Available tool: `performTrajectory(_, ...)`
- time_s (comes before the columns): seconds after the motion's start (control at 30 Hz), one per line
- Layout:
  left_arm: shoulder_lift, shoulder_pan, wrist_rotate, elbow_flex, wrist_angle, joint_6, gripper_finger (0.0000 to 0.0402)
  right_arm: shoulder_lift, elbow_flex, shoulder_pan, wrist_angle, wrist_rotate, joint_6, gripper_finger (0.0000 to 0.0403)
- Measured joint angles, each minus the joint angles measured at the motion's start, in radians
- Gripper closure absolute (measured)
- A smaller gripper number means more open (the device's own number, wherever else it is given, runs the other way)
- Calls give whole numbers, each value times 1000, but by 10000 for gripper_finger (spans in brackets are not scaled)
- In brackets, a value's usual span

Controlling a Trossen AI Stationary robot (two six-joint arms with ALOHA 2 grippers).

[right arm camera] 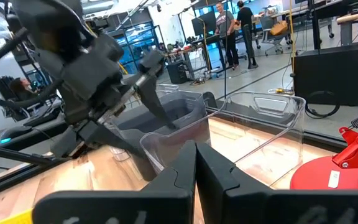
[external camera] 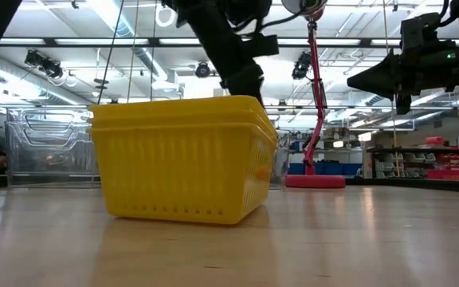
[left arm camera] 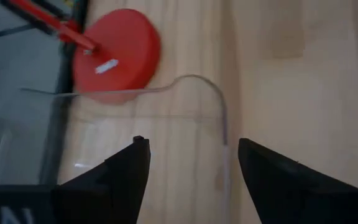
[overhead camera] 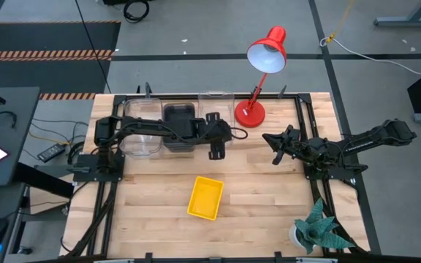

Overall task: Stack baskets by color
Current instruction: Stack the right transparent bin on top of the left transparent bin

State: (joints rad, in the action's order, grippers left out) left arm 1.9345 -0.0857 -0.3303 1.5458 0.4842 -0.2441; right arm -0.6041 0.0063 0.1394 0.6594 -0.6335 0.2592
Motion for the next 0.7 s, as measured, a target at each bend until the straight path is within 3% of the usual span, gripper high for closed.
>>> performTrajectory(0.37, -5, -25, 106, -1, -34, -28, 142, 0, 0, 0, -1, 0, 0, 389)
performTrajectory(0.7, 110, -64, 130, -1, 4, -7, 170, 0, 0, 0, -1, 0, 0, 389)
